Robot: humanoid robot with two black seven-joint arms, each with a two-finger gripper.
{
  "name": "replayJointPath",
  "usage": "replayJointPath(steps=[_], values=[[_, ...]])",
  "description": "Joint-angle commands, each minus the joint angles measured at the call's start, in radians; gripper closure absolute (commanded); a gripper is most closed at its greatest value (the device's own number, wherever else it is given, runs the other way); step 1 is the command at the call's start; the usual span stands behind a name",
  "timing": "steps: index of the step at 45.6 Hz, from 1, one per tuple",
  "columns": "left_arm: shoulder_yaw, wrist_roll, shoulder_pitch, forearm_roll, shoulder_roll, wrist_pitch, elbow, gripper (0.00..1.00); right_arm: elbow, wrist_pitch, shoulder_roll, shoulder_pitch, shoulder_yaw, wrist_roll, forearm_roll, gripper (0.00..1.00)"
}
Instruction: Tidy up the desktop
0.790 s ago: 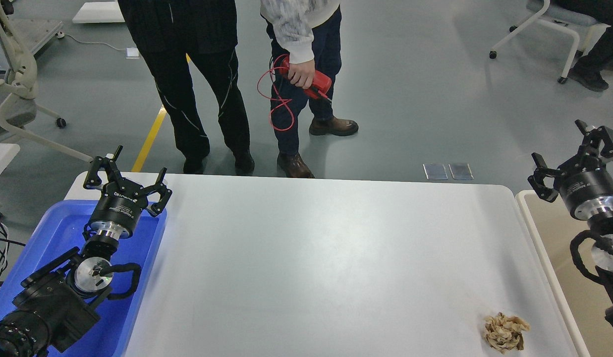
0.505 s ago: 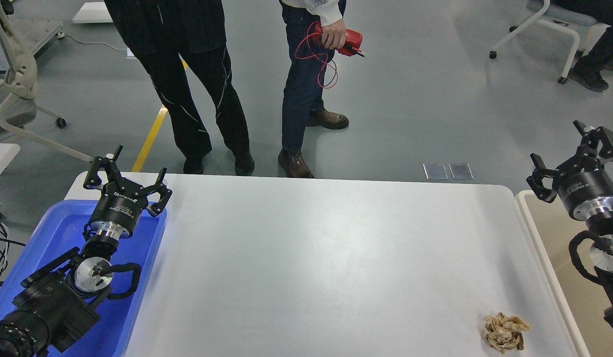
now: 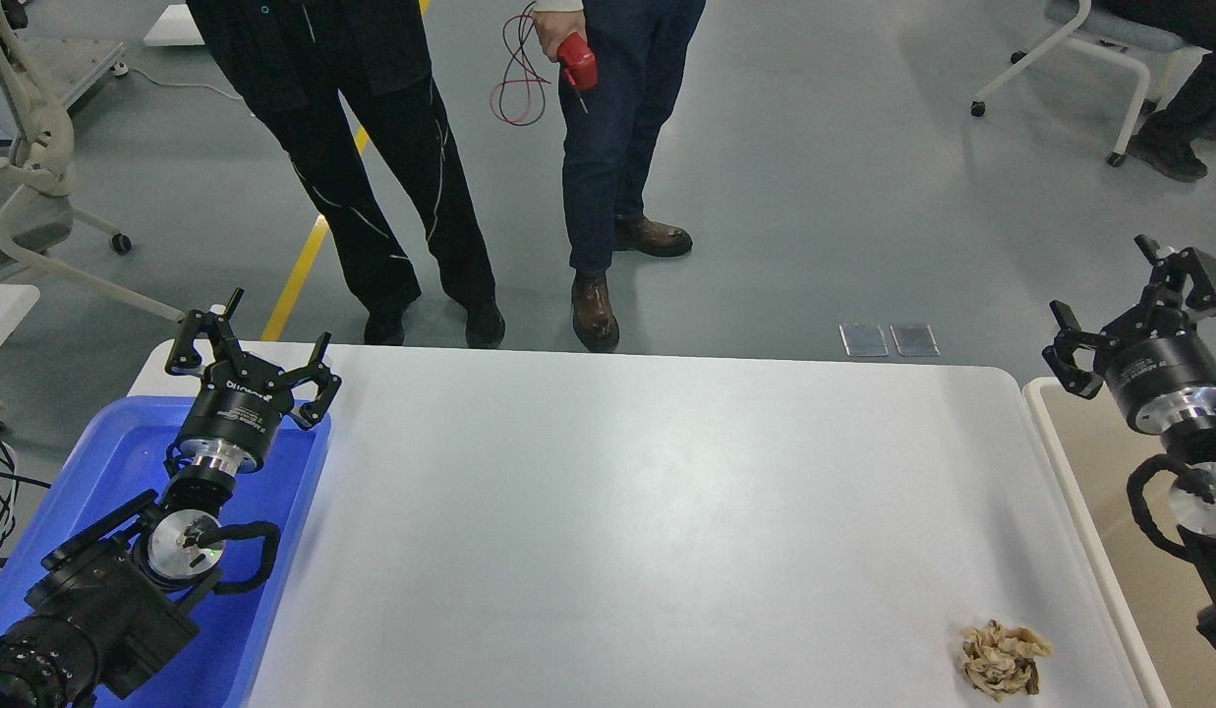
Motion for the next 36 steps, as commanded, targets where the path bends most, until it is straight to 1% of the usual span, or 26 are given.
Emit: replayJointPath(steps=[1,11,36], values=[[0.0,0.0,0.0,0.0,0.0,0.0,0.0,0.0,0.001,0.001,-0.004,0.001,0.004,0.033,0.0,0.0],[0.0,0.0,0.0,0.0,0.0,0.0,0.0,0.0,-0.001,0.0,-0.021,-0.012,0.002,0.07,0.0,0.0],[0.0,0.0,0.0,0.0,0.0,0.0,0.0,0.0,-0.001,0.0,-0.03,-0.007,-0.001,0.07,0.0,0.0]])
